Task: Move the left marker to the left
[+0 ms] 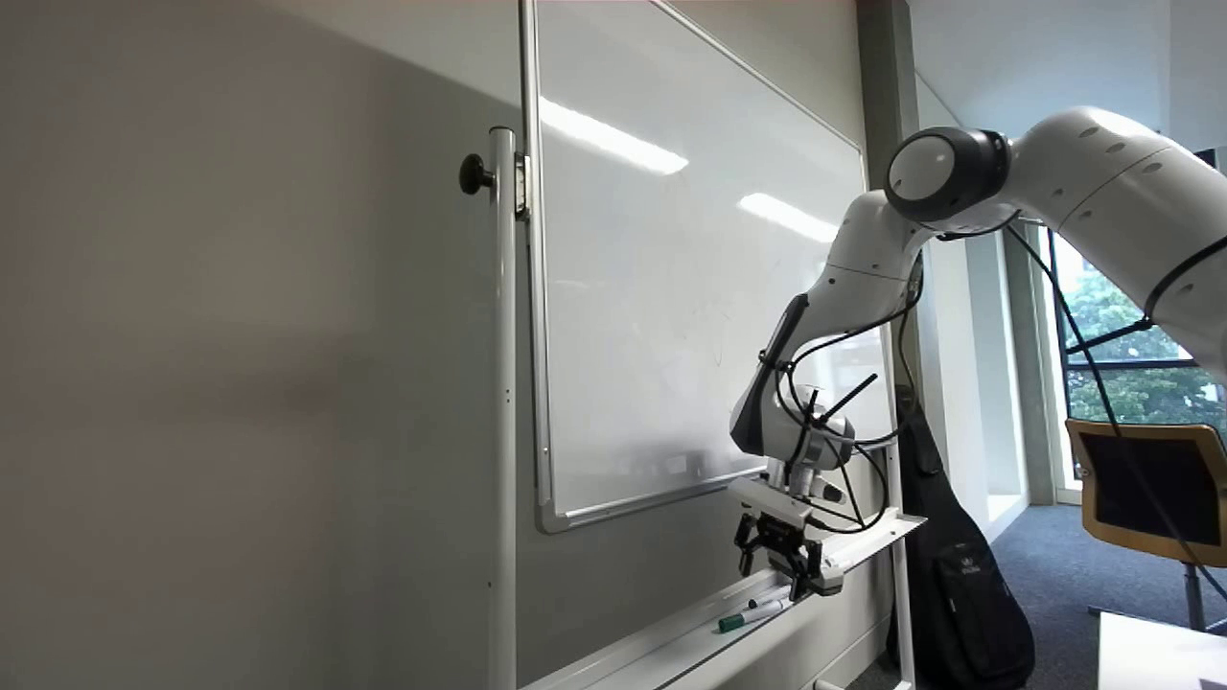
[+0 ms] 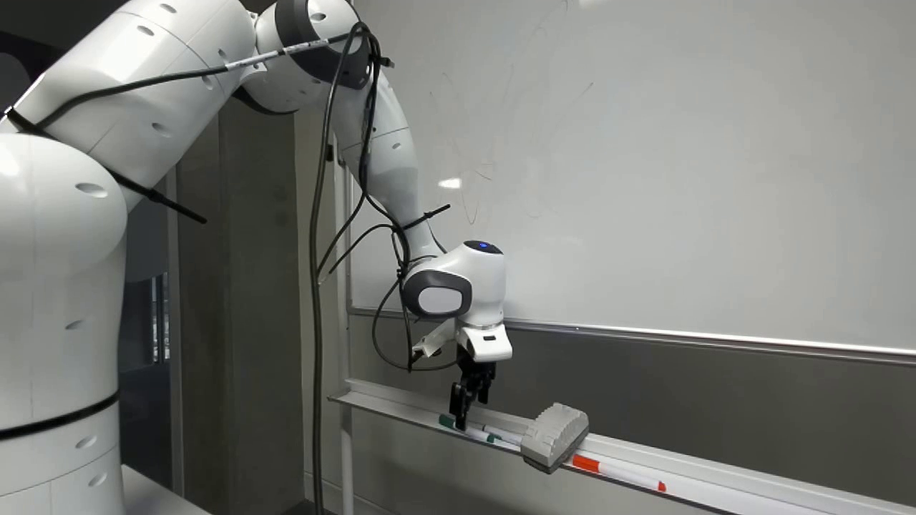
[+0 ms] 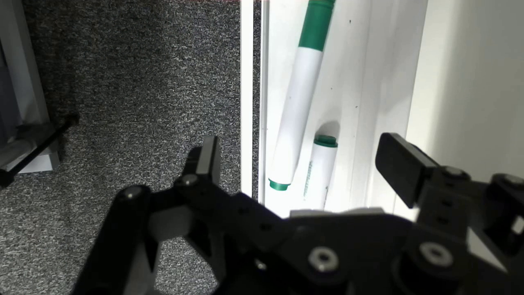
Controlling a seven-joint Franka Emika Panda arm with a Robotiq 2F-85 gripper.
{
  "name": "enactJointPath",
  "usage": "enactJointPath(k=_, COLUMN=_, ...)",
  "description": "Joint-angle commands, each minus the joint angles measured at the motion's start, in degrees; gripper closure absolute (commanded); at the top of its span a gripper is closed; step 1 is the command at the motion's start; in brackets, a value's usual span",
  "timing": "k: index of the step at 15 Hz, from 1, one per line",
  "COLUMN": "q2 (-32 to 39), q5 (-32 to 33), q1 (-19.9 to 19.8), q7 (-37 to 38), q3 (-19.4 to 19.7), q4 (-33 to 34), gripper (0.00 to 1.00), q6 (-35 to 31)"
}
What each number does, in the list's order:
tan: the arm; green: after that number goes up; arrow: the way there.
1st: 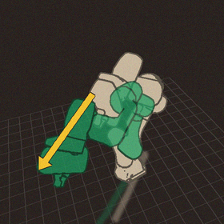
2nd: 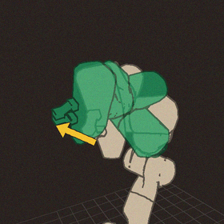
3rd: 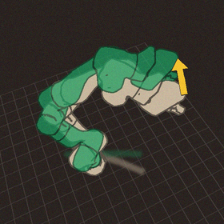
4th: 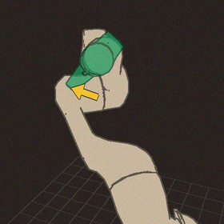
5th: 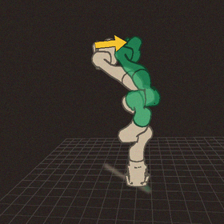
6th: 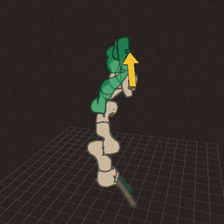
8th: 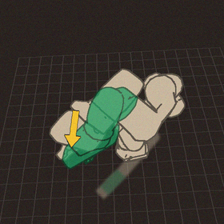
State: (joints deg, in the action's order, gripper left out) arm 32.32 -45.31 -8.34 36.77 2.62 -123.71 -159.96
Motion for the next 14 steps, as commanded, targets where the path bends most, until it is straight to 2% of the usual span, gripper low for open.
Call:
enactJointPath(k=1, q2=0.0, q5=-0.7, q1=1.0, q7=-0.4, q3=1.0, q4=0.1, gripper=0.00, q6=0.4)
enactJointPath(k=8, q2=0.1, q5=-1.0, q1=0.8, q7=-0.3, q3=0.9, q4=0.3, gripper=0.00, q6=0.3)
enactJointPath(k=14, q2=1.4, q5=-7.6, q1=0.3, q7=0.5, q3=-0.9, q4=2.8, gripper=0.00, q6=-2.1)
